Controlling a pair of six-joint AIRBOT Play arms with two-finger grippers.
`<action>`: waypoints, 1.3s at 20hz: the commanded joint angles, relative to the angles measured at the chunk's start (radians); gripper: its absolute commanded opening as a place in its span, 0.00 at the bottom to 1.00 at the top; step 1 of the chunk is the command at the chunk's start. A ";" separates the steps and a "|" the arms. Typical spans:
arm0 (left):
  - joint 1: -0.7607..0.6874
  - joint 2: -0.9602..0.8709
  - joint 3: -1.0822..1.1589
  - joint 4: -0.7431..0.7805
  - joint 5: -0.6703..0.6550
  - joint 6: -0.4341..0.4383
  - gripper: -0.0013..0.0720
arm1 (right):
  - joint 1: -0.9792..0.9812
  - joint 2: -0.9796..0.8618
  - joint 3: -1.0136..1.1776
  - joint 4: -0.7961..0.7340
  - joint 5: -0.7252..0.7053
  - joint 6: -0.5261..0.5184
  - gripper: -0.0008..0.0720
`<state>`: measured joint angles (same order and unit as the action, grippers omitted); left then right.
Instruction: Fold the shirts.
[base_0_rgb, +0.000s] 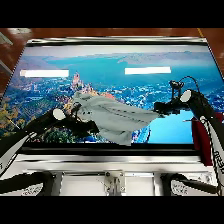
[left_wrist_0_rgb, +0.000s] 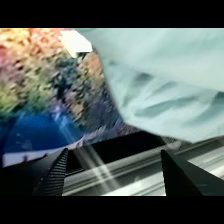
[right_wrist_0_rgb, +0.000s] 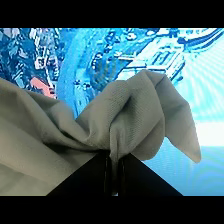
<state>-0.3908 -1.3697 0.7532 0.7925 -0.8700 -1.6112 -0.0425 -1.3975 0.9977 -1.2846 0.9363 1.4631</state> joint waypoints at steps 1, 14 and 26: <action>-0.081 -0.048 -0.043 -0.133 0.186 0.003 0.92 | 0.001 0.001 0.000 -0.004 0.000 0.000 0.11; -0.109 -0.006 -0.042 -0.228 0.320 0.147 0.07 | 0.000 0.002 0.000 -0.005 0.049 0.000 0.11; 0.311 0.911 0.525 0.360 0.177 -0.025 0.07 | 0.001 0.565 0.402 0.048 0.139 -0.048 0.11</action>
<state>-0.1909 -0.6254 1.1198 1.0569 -0.7029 -1.6142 -0.0418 -0.9855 1.2766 -1.2705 1.0664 1.3952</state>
